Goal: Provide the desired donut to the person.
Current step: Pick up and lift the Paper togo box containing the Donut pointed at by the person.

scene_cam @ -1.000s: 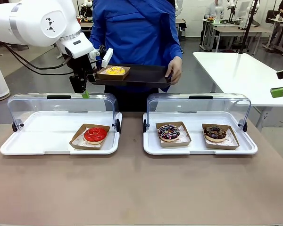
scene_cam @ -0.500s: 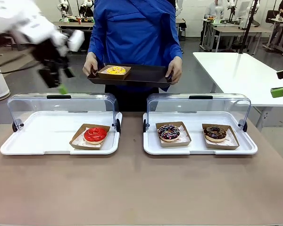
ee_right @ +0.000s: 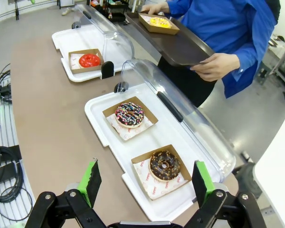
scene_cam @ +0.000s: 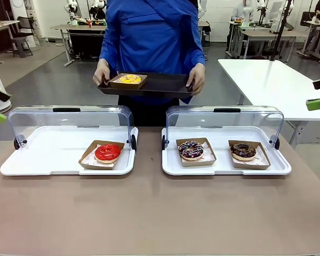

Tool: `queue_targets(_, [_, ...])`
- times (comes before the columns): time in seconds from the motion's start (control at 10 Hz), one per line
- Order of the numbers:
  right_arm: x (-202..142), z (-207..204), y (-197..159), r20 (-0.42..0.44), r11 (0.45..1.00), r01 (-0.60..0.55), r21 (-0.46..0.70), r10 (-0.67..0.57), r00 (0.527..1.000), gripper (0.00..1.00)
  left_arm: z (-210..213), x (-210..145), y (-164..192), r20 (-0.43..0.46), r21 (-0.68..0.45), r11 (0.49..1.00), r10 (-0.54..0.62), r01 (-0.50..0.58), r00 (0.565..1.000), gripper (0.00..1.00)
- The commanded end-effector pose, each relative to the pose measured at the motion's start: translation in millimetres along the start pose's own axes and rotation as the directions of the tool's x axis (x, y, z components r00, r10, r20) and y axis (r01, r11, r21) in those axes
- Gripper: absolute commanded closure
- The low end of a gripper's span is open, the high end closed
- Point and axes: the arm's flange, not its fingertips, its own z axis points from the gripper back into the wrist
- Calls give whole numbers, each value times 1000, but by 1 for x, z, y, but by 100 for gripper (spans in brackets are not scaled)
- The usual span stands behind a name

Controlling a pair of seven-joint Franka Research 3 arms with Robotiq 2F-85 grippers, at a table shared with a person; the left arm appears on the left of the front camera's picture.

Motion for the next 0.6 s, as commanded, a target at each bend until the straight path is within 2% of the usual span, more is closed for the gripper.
queue_targets(0.0, [0,-2,0,8,1000,3,9,-3,1000,0,6,-31,-9,41,125,990,56,-61,998,0])
queue_targets(0.3, [0,-2,0,8,1000,3,9,-3,1000,0,22,-79,-29,199,256,947,143,-192,970,0])
queue_targets(0.5, [0,-2,0,8,1000,3,9,-3,1000,0,31,-94,-35,264,345,907,152,-240,952,0])
